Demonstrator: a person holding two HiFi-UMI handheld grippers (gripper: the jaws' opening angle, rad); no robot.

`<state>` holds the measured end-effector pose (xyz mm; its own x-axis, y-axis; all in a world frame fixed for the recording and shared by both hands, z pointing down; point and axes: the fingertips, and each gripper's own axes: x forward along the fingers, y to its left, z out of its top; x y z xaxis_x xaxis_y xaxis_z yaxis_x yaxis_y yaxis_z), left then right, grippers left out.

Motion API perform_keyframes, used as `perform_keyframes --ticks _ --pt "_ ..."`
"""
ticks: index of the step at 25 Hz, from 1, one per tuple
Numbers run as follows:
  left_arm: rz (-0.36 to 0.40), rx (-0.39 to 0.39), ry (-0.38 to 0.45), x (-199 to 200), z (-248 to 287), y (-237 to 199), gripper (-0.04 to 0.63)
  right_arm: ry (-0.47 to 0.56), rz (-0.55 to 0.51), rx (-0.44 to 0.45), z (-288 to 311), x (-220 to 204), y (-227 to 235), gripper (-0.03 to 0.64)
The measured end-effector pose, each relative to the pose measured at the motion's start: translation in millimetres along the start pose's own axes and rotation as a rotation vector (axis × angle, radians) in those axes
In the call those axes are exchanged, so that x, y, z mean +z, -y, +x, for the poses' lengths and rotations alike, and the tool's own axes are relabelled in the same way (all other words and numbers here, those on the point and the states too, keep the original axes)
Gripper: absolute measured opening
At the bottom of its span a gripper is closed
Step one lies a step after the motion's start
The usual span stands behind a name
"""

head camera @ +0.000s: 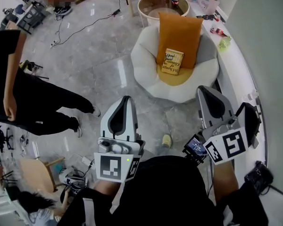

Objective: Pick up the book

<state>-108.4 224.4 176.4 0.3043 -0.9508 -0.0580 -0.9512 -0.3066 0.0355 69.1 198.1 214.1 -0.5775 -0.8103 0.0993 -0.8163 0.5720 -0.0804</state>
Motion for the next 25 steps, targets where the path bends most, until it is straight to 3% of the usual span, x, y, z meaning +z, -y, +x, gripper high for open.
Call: perform_keyframes --ticks 9,25 --pt "0.006 0.019 -0.029 -2 -2 13 0.011 0.027 0.021 0.029 -4 1 7 0.009" --pt "0.013 -0.019 0.003 2 -1 27 0.011 0.052 0.011 0.001 -18 6 12 0.009"
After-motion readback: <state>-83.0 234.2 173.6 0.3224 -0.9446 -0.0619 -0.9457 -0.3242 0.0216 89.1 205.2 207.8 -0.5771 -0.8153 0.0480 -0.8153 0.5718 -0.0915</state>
